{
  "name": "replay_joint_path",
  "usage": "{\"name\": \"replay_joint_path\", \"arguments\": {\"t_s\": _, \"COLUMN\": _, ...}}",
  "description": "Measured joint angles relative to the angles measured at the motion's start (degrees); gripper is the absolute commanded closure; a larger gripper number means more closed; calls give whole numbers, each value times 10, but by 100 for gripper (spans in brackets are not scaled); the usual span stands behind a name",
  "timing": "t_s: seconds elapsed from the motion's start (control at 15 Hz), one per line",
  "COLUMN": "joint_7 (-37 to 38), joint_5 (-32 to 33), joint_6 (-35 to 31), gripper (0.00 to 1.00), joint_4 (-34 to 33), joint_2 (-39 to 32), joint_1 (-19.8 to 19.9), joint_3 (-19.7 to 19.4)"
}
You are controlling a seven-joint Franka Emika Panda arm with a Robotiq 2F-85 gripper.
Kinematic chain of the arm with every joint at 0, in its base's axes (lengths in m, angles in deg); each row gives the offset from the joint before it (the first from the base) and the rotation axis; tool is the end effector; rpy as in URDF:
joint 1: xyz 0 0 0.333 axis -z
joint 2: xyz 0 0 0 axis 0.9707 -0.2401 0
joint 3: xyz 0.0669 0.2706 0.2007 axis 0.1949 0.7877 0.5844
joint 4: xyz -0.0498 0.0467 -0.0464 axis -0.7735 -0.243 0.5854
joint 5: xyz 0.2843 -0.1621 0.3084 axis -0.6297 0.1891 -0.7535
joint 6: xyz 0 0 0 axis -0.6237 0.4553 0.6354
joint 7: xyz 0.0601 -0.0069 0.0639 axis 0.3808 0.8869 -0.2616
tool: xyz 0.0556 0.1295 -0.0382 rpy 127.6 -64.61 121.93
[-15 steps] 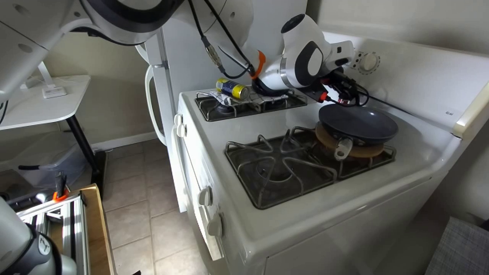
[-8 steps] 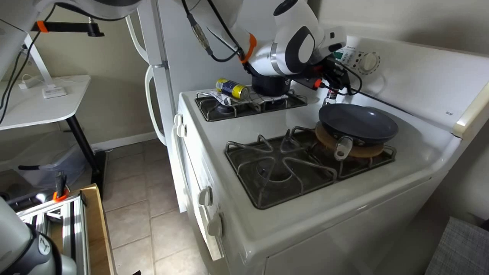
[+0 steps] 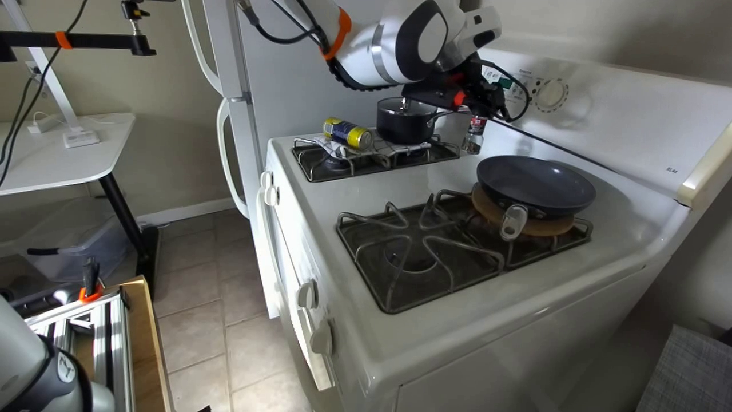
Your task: Shift the spice bottle to the bottom-left corner of the stove
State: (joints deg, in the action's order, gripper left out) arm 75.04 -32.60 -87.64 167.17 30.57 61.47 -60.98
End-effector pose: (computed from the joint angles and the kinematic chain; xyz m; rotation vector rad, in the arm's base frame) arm 0.7860 0.0306 0.3933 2.8109 -0.0286 1.2009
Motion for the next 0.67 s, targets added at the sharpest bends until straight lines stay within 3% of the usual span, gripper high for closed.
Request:
{"name": "replay_joint_path", "arguments": {"t_s": 0.33, "joint_7": -93, "joint_5": -11, "joint_6": -2, "gripper": 82, "joint_4": 137, "joint_2": 126, "joint_1": 42, "joint_3": 80}}
{"name": "replay_joint_path", "arguments": {"t_s": 0.67, "joint_7": -260, "joint_5": -143, "joint_6": -3, "gripper": 82, "joint_4": 259, "joint_2": 248, "joint_1": 59, "joint_3": 149}}
